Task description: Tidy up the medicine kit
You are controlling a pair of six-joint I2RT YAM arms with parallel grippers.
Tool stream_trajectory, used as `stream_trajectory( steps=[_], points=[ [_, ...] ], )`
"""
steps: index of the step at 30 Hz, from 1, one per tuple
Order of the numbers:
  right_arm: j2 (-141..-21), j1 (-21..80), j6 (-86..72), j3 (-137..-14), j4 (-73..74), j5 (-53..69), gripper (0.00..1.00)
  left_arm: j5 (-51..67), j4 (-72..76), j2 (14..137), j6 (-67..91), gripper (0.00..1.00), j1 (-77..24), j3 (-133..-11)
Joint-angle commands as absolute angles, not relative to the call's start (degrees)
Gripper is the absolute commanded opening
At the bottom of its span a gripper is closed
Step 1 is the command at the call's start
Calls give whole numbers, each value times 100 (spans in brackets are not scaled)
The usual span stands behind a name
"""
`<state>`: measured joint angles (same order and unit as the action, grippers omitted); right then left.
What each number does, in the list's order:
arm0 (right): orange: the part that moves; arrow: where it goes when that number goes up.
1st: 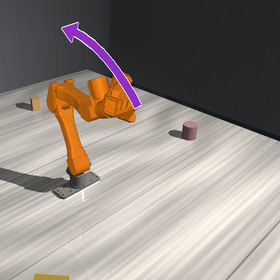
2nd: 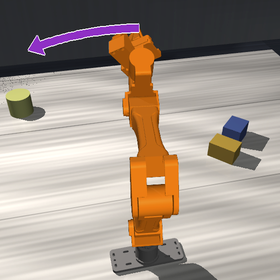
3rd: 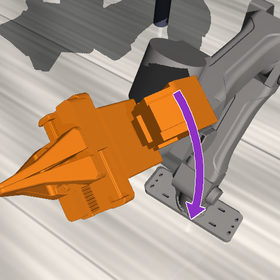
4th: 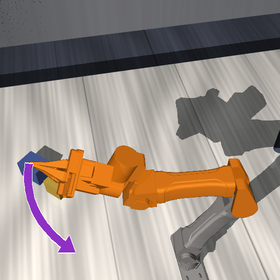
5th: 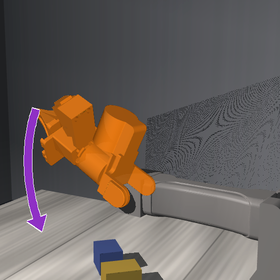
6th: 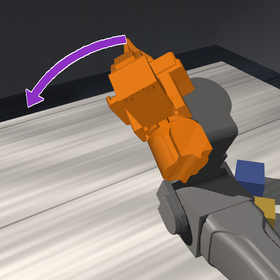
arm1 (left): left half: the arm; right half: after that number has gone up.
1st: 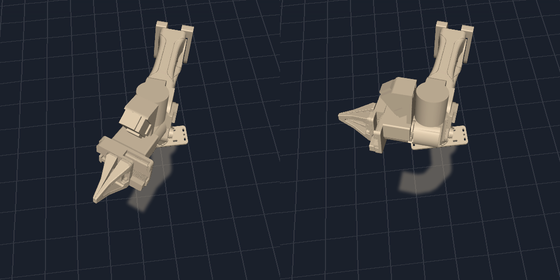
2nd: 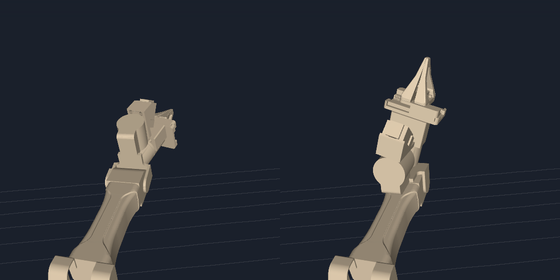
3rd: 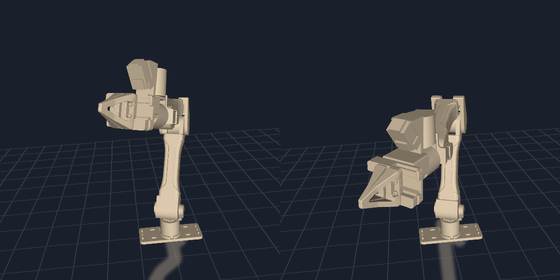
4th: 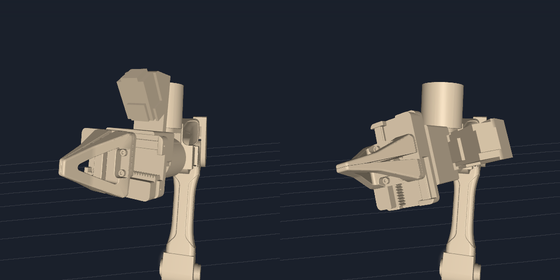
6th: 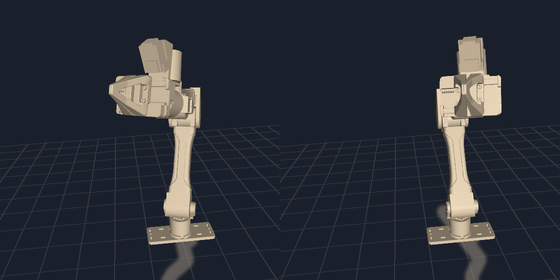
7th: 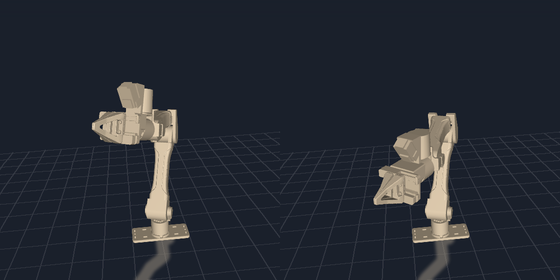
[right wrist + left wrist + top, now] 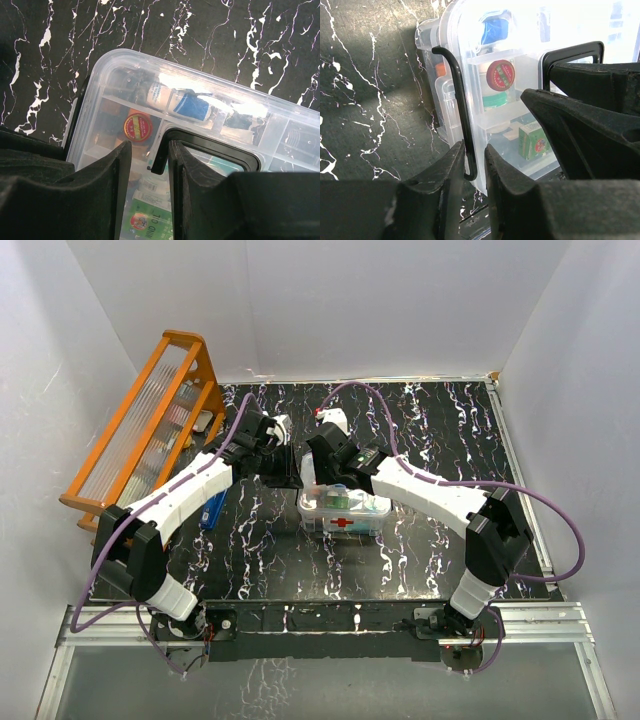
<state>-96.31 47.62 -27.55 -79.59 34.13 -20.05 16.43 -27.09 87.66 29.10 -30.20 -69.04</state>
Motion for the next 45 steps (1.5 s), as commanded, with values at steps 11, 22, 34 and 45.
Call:
stream_trajectory(
  steps=[11, 22, 34, 45],
  points=[
    [-9126, 4665, -2909, -8475, 3364, -1855, 37, 465, -3010, 8174, 2830, 43, -2963, -7287],
    [-7603, 3995, -3181, -6922, 3496, -2555, 44, 185, -2716, 7456, 2671, 76, -2912, -6678],
    [-5312, 3806, -2799, -6135, 4296, -3219, 73, -371, -2892, 6124, 2330, 99, -2918, -6523],
    [-3869, 3807, -2396, -6798, 4887, -3938, 98, -1213, -3515, 4564, 1950, 99, -2911, -7039]
  ],
)
